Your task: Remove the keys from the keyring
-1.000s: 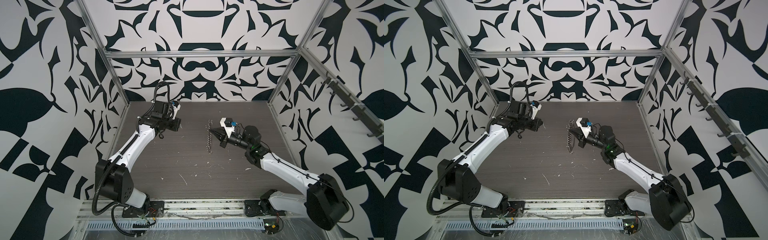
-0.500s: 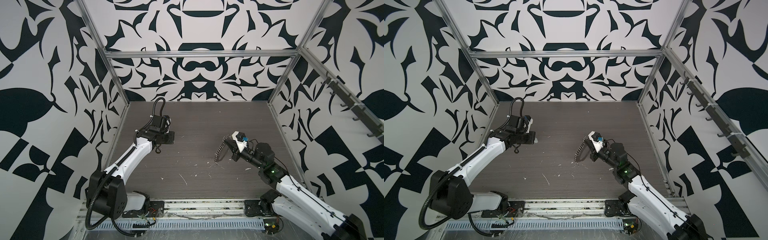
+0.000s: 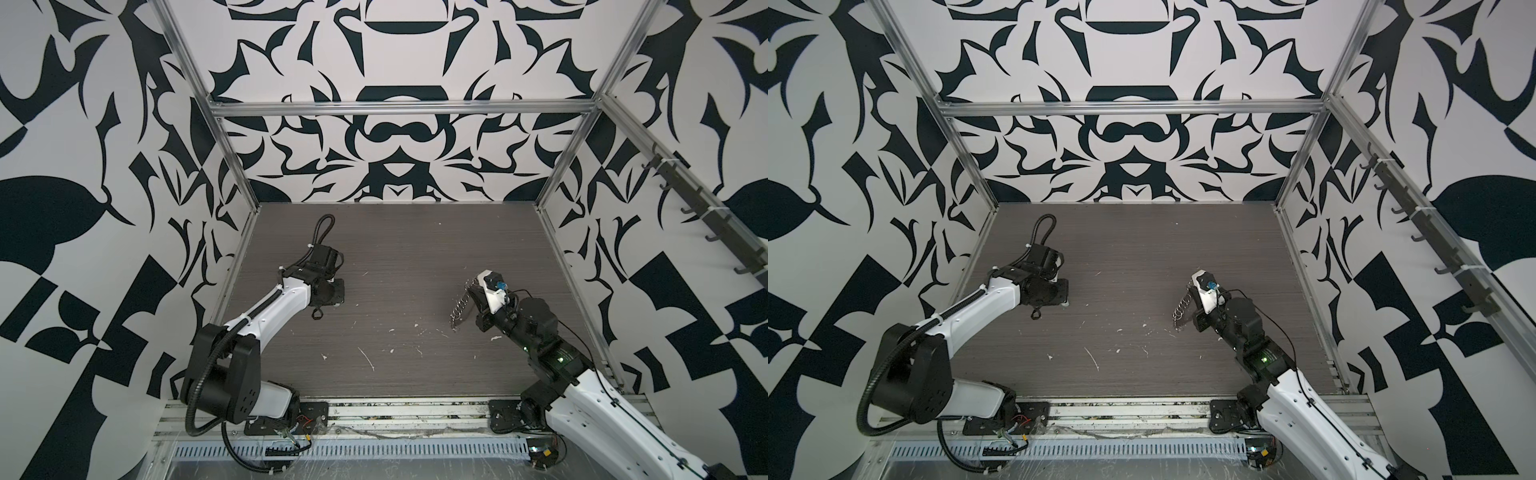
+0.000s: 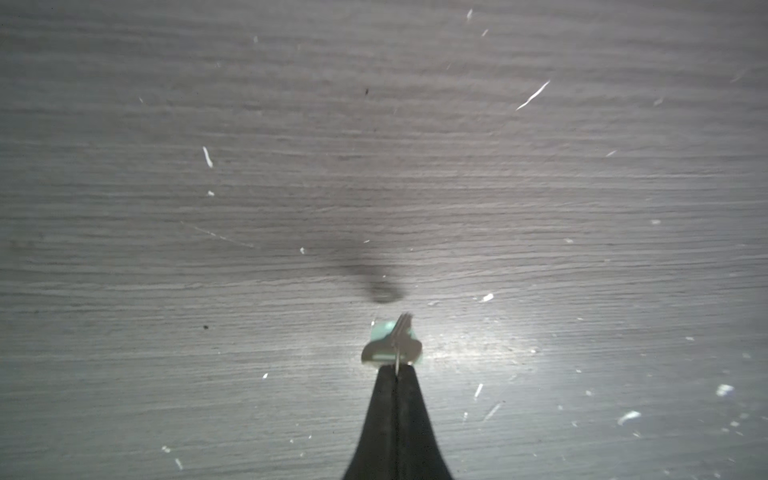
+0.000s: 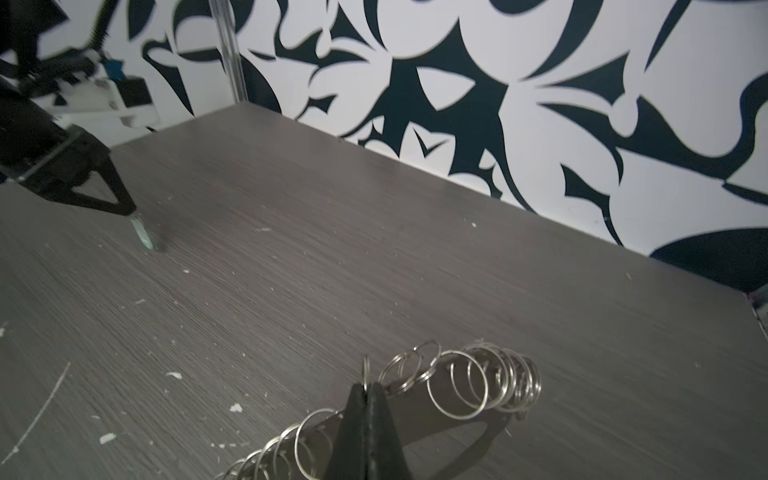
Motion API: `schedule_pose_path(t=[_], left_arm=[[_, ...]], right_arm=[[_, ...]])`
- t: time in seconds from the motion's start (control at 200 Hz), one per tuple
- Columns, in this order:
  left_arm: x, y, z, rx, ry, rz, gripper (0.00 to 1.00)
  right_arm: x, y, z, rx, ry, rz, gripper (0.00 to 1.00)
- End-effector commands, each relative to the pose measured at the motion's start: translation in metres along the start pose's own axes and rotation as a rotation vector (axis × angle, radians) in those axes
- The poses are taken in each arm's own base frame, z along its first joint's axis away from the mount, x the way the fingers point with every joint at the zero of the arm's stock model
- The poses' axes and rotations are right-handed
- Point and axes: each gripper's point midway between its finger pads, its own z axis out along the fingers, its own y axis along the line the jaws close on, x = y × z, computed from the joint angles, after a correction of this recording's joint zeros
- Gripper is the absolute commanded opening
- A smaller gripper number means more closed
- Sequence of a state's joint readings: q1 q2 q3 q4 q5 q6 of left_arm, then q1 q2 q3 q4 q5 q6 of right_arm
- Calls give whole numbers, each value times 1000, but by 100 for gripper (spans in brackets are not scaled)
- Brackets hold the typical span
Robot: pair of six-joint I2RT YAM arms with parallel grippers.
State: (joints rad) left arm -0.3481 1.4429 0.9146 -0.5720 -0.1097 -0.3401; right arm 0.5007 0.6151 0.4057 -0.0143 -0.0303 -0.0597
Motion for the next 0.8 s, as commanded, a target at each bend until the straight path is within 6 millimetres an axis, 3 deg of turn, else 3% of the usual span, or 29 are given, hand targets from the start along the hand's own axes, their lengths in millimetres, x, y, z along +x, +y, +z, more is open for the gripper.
schedule_pose_path(t=[0.0, 0.05, 0.215, 0.405, 0.585, 0.795], left_arm=[[-10, 4, 3, -36, -4, -10, 0], [-14, 5, 6, -43, -3, -7, 1], [-31, 3, 16, -39, -4, 18, 26], [-62, -3, 9, -40, -48, 69, 46], [-86, -15, -4, 2, -110, 81, 50], [-90, -22, -2, 32, -106, 79, 51]], right_arm=[[-27, -14, -4, 75, -44, 18, 0], [-25, -16, -2, 84, -27, 19, 0], [-17, -23, 2, 127, 28, 19, 0], [-6, -33, -1, 190, 77, 31, 0], [2, -47, -12, 278, 109, 57, 0], [16, -59, -17, 358, 151, 107, 0]])
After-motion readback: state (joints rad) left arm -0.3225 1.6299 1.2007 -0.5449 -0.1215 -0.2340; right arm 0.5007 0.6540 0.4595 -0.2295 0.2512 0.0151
